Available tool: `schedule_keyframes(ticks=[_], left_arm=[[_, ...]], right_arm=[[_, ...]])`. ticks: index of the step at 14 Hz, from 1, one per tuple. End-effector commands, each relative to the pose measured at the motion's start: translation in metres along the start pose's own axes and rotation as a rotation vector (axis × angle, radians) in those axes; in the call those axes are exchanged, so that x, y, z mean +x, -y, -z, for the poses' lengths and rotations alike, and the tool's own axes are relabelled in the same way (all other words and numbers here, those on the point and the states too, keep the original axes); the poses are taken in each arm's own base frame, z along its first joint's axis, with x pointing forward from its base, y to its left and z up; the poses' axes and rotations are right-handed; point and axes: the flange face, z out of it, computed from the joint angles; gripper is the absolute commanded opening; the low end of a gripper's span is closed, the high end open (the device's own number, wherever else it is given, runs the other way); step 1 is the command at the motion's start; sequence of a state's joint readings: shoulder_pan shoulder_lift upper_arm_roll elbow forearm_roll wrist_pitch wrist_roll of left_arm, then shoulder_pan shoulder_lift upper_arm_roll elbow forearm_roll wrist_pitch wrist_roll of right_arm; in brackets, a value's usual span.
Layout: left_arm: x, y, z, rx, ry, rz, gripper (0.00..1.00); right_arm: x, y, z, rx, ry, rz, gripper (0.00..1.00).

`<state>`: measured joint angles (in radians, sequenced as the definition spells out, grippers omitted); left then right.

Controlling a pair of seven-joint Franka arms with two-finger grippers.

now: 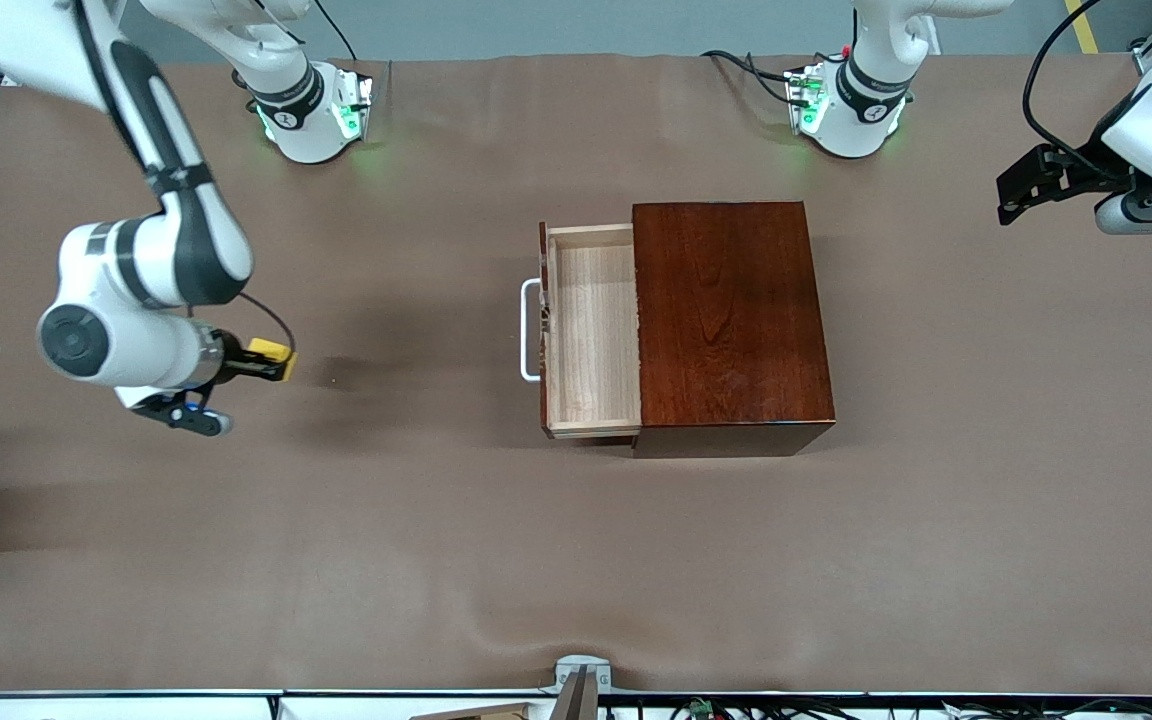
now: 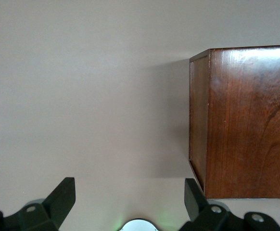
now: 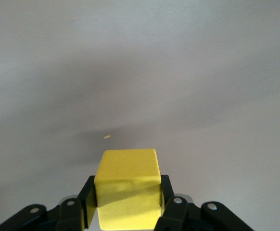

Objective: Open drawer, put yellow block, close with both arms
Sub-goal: 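Carry the yellow cube with the right gripper over the open drawer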

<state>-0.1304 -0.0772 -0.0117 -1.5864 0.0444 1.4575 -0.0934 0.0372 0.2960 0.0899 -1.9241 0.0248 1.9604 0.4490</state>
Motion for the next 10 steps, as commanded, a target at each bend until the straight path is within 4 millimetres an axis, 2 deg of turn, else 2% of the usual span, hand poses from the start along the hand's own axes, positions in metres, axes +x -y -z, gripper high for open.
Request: schedule_keyframes(ticks=[1,4,7,10], left_arm=[[-0.003,-0.001,0.002,-0.017,-0.010,-0.004,1.00],[-0.002,-0.002,0.001,-0.019,-0.009,-0.005,1.00],[-0.002,-0.001,0.001,-0.017,-0.009,-0.005,1.00],[-0.002,-0.001,0.000,-0.017,-0.006,-0.004,1.00]], right_arm=[[-0.019,0.014,0.015,0.058,0.028,-0.095,0.00],[-0.039,0.032,0.041,0.082,0.022,-0.173,0.00],[-0.064,0.070,0.076,0.101,0.061,-0.277,0.00],[-0.081,0.091,0.103,0.100,0.089,-0.352,0.00]])
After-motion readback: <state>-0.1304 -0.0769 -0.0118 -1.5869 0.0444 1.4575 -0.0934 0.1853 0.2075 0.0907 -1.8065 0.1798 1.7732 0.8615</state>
